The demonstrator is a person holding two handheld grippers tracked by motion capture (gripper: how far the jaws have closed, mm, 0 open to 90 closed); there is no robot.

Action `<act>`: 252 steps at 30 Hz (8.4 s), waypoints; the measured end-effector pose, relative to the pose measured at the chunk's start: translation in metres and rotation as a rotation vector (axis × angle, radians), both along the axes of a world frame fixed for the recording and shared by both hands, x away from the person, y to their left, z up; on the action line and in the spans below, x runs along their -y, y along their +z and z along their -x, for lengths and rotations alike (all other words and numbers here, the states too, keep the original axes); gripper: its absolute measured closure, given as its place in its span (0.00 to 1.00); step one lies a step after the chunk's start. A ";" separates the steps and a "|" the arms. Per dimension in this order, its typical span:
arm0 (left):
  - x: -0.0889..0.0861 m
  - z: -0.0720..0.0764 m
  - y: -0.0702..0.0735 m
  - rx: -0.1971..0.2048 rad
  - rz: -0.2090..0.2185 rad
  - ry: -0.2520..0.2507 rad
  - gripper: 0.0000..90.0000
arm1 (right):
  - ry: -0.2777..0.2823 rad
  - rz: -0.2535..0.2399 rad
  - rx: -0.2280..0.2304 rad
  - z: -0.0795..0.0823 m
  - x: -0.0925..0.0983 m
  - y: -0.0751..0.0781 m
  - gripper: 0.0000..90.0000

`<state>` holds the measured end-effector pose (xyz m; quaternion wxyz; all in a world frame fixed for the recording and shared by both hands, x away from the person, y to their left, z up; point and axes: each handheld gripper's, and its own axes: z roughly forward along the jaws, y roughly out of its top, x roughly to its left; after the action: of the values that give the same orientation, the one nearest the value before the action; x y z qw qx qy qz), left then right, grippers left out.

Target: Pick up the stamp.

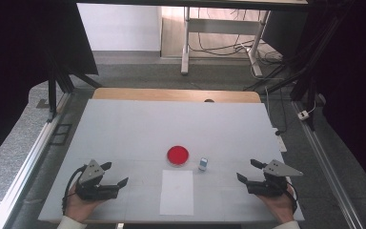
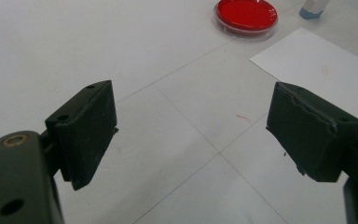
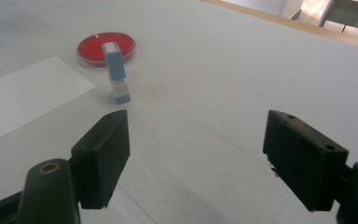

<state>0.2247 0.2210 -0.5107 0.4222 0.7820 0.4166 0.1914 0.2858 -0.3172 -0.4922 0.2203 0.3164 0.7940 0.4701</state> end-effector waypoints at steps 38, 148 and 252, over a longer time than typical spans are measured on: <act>0.004 -0.002 -0.002 -0.024 -0.024 -0.002 0.16 | 0.008 -0.015 -0.005 0.002 -0.009 0.003 0.27; 0.010 -0.004 -0.010 -0.036 -0.057 -0.028 0.19 | 0.262 0.167 -0.147 -0.057 -0.123 0.002 0.63; 0.016 -0.008 -0.014 -0.020 -0.083 -0.033 0.20 | 0.202 -0.190 -0.008 -0.016 -0.140 0.042 0.83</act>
<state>0.2326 0.2051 -0.5252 0.3885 0.8074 0.3996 0.1938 0.3016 -0.1769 -0.4505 0.1377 0.2561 0.7745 0.5617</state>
